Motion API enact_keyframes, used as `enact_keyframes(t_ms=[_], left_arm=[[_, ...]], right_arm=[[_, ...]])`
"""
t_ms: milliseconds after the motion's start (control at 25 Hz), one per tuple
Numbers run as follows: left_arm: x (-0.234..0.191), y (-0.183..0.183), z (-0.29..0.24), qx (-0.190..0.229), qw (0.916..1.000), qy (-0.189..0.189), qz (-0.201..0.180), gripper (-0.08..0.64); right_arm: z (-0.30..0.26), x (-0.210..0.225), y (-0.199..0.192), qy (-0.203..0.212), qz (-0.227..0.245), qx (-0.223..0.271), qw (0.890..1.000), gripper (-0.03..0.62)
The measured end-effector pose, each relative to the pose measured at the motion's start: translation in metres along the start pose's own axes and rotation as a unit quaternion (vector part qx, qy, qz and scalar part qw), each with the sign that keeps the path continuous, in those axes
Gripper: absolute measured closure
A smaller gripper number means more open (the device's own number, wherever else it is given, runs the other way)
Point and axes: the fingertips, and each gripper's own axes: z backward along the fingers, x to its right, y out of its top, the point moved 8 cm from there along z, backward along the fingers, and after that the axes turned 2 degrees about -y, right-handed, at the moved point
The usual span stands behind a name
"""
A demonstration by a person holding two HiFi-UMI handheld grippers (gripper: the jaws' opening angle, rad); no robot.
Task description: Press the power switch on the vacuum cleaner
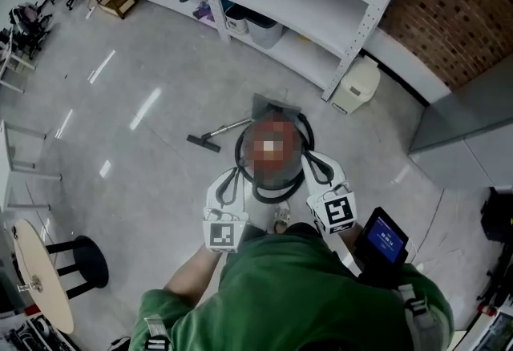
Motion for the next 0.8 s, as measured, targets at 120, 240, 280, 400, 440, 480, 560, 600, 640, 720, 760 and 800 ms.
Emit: enact_keyframes(t_ms=[120,240,280,400,440,480,560,600,640,720,760,800], left_arm=[[-0.001,0.005,0.009,0.009,0.9998,-0.017,0.005,0.552],[-0.004,0.005,0.024,0.024,0.999,-0.037,0.001,0.552],[-0.006,0.006,0.031,0.031,0.9985,-0.044,-0.001,0.552],[-0.012,0.006,0.057,0.034,0.9973,-0.064,0.006,0.552],[-0.013,0.005,0.065,0.034,0.9969,-0.07,0.006,0.552],[-0.014,0.004,0.073,0.036,0.9964,-0.077,0.006,0.552],[-0.013,0.0,0.09,0.042,0.995,-0.089,0.013,0.552],[-0.012,-0.001,0.099,0.045,0.9944,-0.095,0.013,0.552],[-0.011,-0.002,0.107,0.046,0.9938,-0.1,0.011,0.552],[-0.009,0.0,0.121,0.05,0.9925,-0.11,0.014,0.552],[-0.009,0.001,0.128,0.053,0.9918,-0.115,0.016,0.552],[-0.008,0.001,0.135,0.054,0.9912,-0.119,0.018,0.552]], right_arm=[[0.017,-0.011,0.002,-0.021,0.001,0.005,1.0,0.58],[0.036,-0.031,0.006,-0.042,0.003,0.002,0.999,0.58],[0.043,-0.039,0.007,-0.052,0.001,-0.002,0.999,0.58],[0.061,-0.067,0.005,-0.074,-0.001,-0.001,0.997,0.58],[0.067,-0.077,0.007,-0.078,-0.001,0.003,0.997,0.58],[0.072,-0.087,0.01,-0.083,-0.002,0.005,0.997,0.58],[0.084,-0.107,0.015,-0.098,-0.003,0.0,0.995,0.58],[0.09,-0.117,0.015,-0.103,-0.002,-0.002,0.995,0.58],[0.096,-0.127,0.012,-0.106,0.0,-0.003,0.994,0.58],[0.108,-0.144,0.007,-0.111,0.002,-0.003,0.994,0.58],[0.114,-0.152,0.008,-0.112,0.0,-0.002,0.994,0.58],[0.12,-0.16,0.01,-0.114,-0.004,-0.002,0.993,0.58]])
